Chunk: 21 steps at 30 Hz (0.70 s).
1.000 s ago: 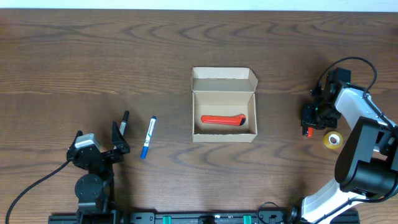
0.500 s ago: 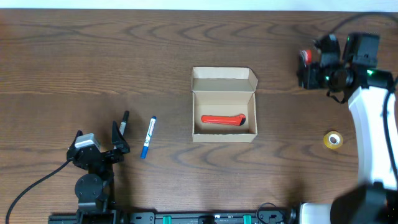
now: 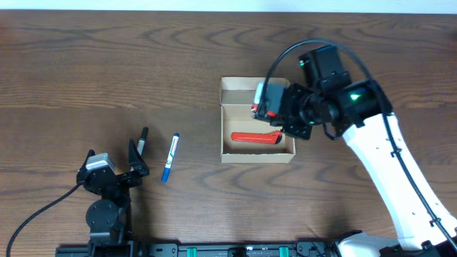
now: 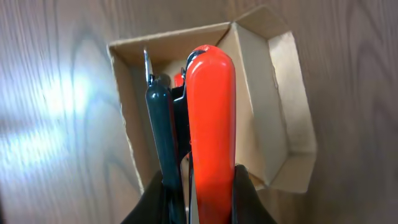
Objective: Pack container
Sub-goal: 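Carry the stapler into the box and open the right gripper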
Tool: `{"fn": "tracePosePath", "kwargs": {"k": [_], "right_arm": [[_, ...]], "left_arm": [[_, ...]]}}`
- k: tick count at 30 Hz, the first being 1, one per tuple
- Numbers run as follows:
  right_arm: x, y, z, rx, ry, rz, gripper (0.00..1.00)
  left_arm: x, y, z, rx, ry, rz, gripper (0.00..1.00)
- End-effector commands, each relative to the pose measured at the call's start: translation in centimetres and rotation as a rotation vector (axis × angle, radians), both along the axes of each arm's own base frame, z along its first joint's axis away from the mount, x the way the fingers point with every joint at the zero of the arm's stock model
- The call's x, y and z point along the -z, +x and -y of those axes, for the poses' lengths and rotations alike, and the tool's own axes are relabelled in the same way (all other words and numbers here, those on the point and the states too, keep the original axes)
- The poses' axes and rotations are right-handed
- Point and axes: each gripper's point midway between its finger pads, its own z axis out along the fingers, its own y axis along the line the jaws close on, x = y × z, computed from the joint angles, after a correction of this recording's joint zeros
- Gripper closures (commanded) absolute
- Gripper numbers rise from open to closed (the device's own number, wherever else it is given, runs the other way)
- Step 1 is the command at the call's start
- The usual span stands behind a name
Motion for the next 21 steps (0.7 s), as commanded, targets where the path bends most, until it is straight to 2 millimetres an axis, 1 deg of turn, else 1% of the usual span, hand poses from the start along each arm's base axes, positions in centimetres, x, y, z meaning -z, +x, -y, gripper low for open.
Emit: {"fn": "tracePosePath", "kwargs": {"k": [1, 2, 6, 10, 16, 21], "right_arm": [[1.0, 0.1, -0.1, -0.115, -0.084, 0.041, 0.99], [1.4, 0.1, -0.2, -0.125, -0.09, 0.03, 0.99], [4.0, 0.1, -0.4, -0.193, -0.136, -0.036, 0.99], [7.2, 0.7, -0.7, -0.208, -0.168, -0.12, 0.99], [12.5, 2.4, -1.4, -0.212, -0.197, -0.203, 0.99], [16.1, 2.9, -1.6, -0.215, -0.218, -0.265, 0.99]], "left_arm": [[1.8, -0.1, -0.2, -0.013, -0.006, -0.052, 0.05], [1.8, -0.1, -0.2, -0.013, -0.006, -0.052, 0.04], [1.8, -0.1, -0.2, -0.013, -0.006, -0.052, 0.05], [1.8, -0.1, -0.2, -0.013, -0.006, -0.052, 0.05], [1.8, -0.1, -0.2, -0.01, -0.007, -0.052, 0.05], [1.8, -0.1, -0.2, -0.01, -0.006, -0.052, 0.05]]}}
